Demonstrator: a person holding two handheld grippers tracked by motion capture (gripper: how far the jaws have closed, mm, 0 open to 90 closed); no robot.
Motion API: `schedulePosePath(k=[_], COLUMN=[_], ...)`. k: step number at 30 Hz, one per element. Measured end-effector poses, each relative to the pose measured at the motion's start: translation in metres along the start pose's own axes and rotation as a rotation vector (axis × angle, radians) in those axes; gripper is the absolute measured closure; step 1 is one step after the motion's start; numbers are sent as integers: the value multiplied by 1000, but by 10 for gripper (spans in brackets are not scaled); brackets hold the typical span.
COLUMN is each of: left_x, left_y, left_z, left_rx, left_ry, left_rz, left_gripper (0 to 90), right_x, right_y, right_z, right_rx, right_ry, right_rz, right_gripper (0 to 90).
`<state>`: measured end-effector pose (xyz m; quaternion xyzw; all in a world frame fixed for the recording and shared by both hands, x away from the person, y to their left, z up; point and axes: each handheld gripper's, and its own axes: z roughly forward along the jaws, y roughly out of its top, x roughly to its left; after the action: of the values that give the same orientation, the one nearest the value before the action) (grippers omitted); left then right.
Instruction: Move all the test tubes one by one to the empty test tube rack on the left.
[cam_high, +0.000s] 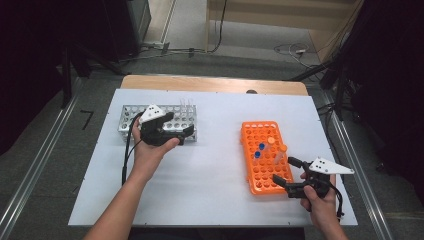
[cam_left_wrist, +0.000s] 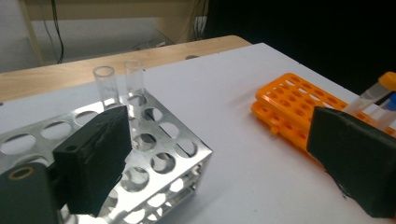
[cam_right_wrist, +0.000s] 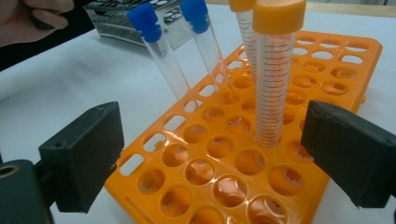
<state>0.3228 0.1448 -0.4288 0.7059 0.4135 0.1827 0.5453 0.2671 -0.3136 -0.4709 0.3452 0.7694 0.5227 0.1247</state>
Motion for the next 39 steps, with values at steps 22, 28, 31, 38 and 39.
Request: schedulePosePath(k=[22, 28, 31, 38, 39], left_x=[-35, -38, -38, -37, -36], left_y=[-33, -35, -35, -38, -38], left_z=[-5, -5, -5, -8, -8], left_rx=[0, 0, -3, -3, -4], left_ry=[-101, -110, -108, -100, -98], left_rz=[4, 6, 5, -6, -8], left_gripper=[0, 0, 0, 0, 0], right_x=[-34, -32, -32, -36, -35], right_y=[19, 15, 12, 2, 1], right_z=[31, 32, 29, 26, 27], right_rx=[42, 40, 36, 36, 38], right_ry=[-37, -9, -9, -26, -29], right_rz=[6, -25, -10, 23, 22], right_gripper=[212, 332, 406, 554, 568])
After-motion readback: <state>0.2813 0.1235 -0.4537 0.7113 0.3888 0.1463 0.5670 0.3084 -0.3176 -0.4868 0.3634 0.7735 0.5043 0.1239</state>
